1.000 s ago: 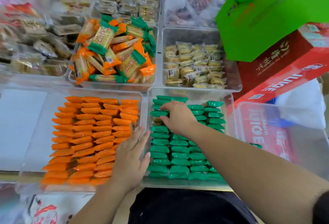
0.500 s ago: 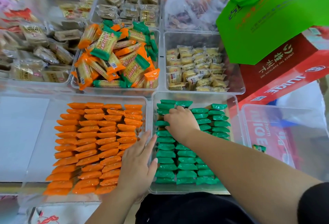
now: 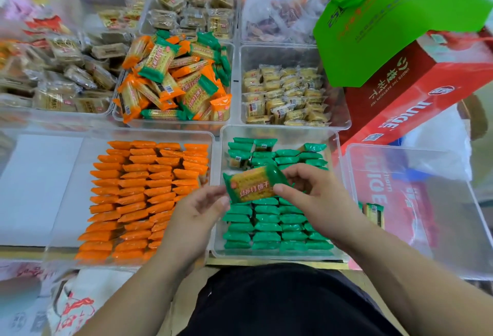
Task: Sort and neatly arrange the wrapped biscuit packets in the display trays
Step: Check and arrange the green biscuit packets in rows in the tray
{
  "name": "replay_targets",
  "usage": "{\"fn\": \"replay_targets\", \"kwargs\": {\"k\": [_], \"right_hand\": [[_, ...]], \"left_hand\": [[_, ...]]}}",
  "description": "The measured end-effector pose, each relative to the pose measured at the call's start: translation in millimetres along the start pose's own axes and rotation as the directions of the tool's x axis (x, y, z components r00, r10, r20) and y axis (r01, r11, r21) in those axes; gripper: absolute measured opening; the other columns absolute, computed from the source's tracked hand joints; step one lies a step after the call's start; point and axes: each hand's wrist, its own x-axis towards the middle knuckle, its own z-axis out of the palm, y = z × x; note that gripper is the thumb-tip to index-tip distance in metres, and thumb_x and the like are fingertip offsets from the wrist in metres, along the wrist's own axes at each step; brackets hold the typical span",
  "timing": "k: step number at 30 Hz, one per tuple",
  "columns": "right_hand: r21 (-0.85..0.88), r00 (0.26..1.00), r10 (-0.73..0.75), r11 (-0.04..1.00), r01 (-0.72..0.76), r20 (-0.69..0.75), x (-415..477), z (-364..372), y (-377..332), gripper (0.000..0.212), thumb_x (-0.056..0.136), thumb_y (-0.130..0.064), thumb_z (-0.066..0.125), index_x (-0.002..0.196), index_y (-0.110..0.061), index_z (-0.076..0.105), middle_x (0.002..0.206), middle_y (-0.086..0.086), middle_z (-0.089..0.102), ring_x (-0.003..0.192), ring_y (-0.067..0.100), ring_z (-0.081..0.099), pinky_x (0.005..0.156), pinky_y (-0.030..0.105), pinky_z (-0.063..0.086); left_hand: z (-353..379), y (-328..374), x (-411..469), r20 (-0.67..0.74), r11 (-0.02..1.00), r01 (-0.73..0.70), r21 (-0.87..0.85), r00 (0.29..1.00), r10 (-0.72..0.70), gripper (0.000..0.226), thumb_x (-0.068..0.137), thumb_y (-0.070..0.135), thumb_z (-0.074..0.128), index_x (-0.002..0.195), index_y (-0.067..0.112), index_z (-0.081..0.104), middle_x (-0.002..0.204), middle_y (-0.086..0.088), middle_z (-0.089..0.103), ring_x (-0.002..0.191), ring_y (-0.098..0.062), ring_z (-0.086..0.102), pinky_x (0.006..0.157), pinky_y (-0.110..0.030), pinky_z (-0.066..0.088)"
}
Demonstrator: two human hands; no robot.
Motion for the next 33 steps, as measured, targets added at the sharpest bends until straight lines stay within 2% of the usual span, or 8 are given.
{"fn": "replay_targets", "kwargs": {"k": [4,7,11,13,17,21,25,33], "right_hand": [[0.286,0.998,0.041,0.957,-0.053,0.048,-33.8,-6.6,-6.2,0.005,0.089,-0.011,0.073,0.087,-0.015,0.075,0.071,-0.010,0.062,0.070,0.007,0.051,0.067,0.019,0.042],[0.349,0.998,0.051,0.935,-0.060,0.034,-45.6,-14.0,-13.8,0.011,0.092,-0.011,0.069,0.084,-0.012,0.077,0.067,-0.003,0.066,0.067,0.002,0.057,0.066,0.016,0.045],[0.408,0.989,0.057,0.913,0.003,-0.135,-51.1,-19.7,-14.0,0.015,0.092,-0.006,0.067,0.081,-0.011,0.075,0.055,-0.015,0.060,0.054,-0.001,0.052,0.056,0.010,0.040],[0.453,0.986,0.076,0.891,-0.001,-0.146,-53.9,-21.2,-10.8,0.009,0.088,-0.007,0.070,0.081,-0.009,0.074,0.057,-0.011,0.060,0.055,0.001,0.049,0.056,0.014,0.040],[0.570,0.988,0.152,0.813,-0.117,-0.015,-55.9,-25.0,3.0,0.018,0.072,-0.028,0.085,0.070,-0.016,0.073,0.063,-0.001,0.056,0.061,0.011,0.047,0.058,0.023,0.038],[0.769,0.945,0.214,0.550,-0.327,0.249,-55.2,-15.3,19.2,0.043,0.048,-0.036,0.099,0.071,-0.016,0.068,0.074,0.004,0.058,0.064,0.011,0.054,0.055,0.022,0.040],[0.821,0.927,0.181,0.431,-0.374,0.327,-54.9,-8.3,20.3,0.041,0.051,-0.033,0.099,0.071,-0.017,0.067,0.090,0.011,0.062,0.072,0.017,0.055,0.055,0.024,0.040],[0.799,0.951,0.138,0.517,-0.307,0.276,-58.2,-15.6,6.6,0.036,0.055,-0.031,0.097,0.073,-0.016,0.069,0.078,0.010,0.060,0.069,0.019,0.053,0.064,0.032,0.038]], "left_hand": [[2.6,19.8,-22.1,-0.058,0.991,-0.036,-0.130,0.998,0.028,0.009,0.092,0.006,0.067,0.092,0.010,0.075,0.085,-0.004,0.076,0.074,-0.015,0.067,0.067,-0.022,0.056],[5.0,31.2,-33.3,-0.058,0.983,-0.048,-0.178,0.998,0.038,0.005,0.088,0.003,0.070,0.089,0.005,0.074,0.079,-0.006,0.075,0.069,-0.015,0.067,0.067,-0.024,0.057],[5.1,38.6,-43.3,0.021,0.976,-0.022,-0.217,0.999,0.027,0.006,0.081,0.004,0.077,0.084,0.005,0.072,0.091,-0.026,0.070,0.074,-0.025,0.065,0.073,-0.037,0.056],[5.0,42.9,-47.5,0.094,0.964,-0.012,-0.264,0.995,0.038,0.019,0.073,0.005,0.082,0.090,0.003,0.072,0.097,-0.028,0.069,0.082,-0.028,0.065,0.072,-0.035,0.056],[4.0,52.8,-55.1,0.165,0.940,-0.033,-0.340,0.982,0.094,0.032,0.062,0.007,0.087,0.092,0.005,0.075,0.097,-0.022,0.072,0.089,-0.030,0.066,0.080,-0.039,0.059],[7.3,60.2,-64.0,0.080,0.921,-0.094,-0.379,0.988,0.134,0.024,0.061,0.013,0.082,0.084,0.012,0.077,0.096,-0.026,0.069,0.088,-0.029,0.063,0.089,-0.049,0.053],[8.5,56.4,-62.0,0.045,0.905,-0.083,-0.418,0.993,0.112,0.027,0.066,0.005,0.078,0.093,0.003,0.073,0.100,-0.026,0.070,0.091,-0.031,0.064,0.089,-0.045,0.054],[1.7,36.5,-55.8,0.087,0.851,0.068,-0.521,0.996,-0.026,0.032,0.074,0.006,0.076,0.103,0.012,0.065,0.100,-0.020,0.066,0.092,-0.030,0.061,0.077,-0.038,0.045]]}}
